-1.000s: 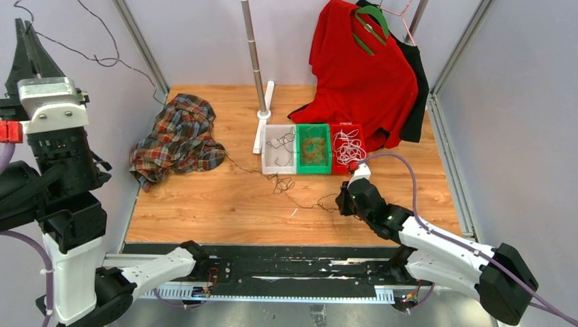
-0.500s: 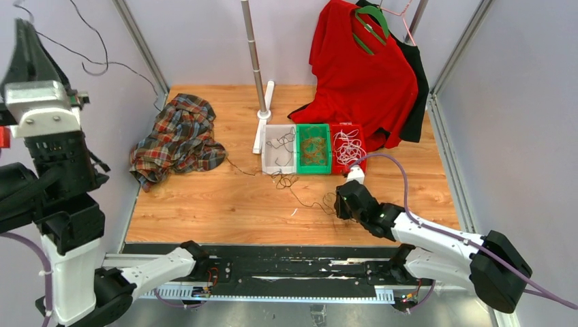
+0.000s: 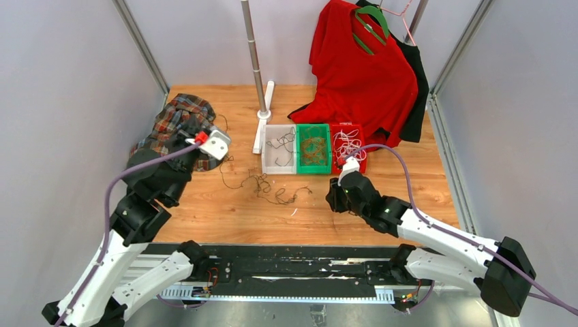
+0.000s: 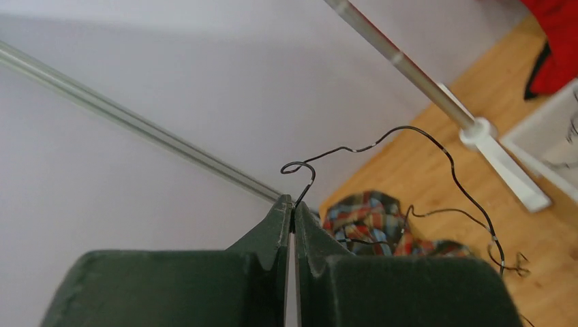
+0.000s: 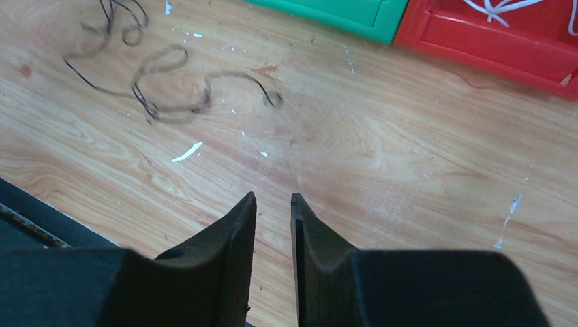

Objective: Untangle the cables
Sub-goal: Untie the cable.

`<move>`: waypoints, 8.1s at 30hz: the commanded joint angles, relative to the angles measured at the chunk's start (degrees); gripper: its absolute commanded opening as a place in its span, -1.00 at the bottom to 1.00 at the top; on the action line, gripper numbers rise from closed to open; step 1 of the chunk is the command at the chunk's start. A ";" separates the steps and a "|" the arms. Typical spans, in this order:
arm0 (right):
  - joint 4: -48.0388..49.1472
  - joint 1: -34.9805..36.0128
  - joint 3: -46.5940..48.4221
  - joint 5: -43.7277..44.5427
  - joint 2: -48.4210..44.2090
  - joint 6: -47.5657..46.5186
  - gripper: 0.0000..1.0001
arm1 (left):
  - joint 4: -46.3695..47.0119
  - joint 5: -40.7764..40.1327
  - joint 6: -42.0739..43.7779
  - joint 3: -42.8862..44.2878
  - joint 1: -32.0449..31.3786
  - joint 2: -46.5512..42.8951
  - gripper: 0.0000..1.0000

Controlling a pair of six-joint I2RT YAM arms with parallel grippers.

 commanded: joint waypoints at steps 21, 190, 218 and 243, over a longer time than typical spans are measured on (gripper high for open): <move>-8.98 0.87 4.33 -0.98 0.19 -5.29 -0.53 | -21.54 8.10 -4.59 -18.33 0.13 -7.42 -0.62; 40.28 16.92 12.84 -0.70 21.08 -17.67 0.30 | -47.94 53.60 -16.44 54.94 25.09 19.73 -0.99; 38.09 21.97 34.07 -3.01 34.52 -25.96 -0.42 | -47.91 54.00 -14.60 53.92 25.09 18.23 -0.99; 38.97 22.05 27.02 -3.29 27.32 -40.60 0.08 | -47.95 54.79 -15.72 56.30 25.09 19.44 -0.99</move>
